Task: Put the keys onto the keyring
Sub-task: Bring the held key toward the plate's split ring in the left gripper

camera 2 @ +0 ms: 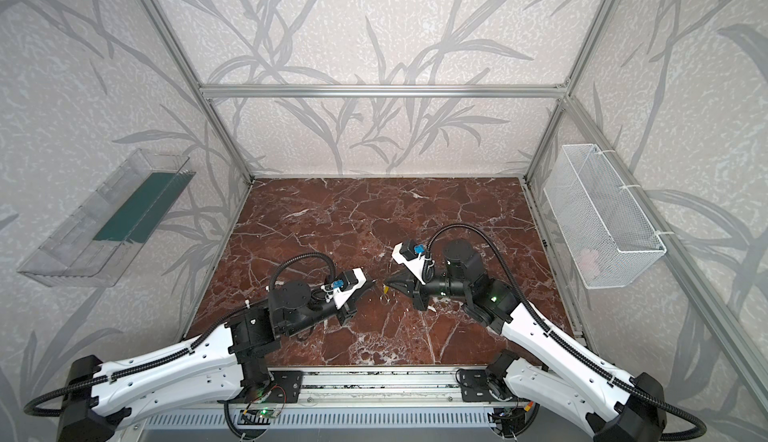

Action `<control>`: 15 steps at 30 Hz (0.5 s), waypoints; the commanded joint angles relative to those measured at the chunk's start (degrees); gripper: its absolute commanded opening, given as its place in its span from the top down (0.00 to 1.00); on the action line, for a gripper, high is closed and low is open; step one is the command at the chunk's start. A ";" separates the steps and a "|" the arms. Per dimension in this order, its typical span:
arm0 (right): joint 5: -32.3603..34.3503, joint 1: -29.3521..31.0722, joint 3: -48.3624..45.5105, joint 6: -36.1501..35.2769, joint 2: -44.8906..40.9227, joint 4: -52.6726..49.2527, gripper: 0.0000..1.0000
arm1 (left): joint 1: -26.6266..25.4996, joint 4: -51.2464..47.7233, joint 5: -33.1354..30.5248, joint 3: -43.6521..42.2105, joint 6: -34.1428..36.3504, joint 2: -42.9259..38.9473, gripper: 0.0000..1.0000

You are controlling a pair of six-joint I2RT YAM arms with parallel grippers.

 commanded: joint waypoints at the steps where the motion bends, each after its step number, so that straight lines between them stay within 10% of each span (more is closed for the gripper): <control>1: -2.83 -0.21 1.93 -0.23 0.14 2.24 1.00 | -0.63 4.92 -4.66 1.27 1.27 -0.31 1.00; 15: -0.65 -0.22 2.66 0.93 1.41 4.13 1.00 | -2.49 5.41 -2.72 1.90 2.75 1.01 1.00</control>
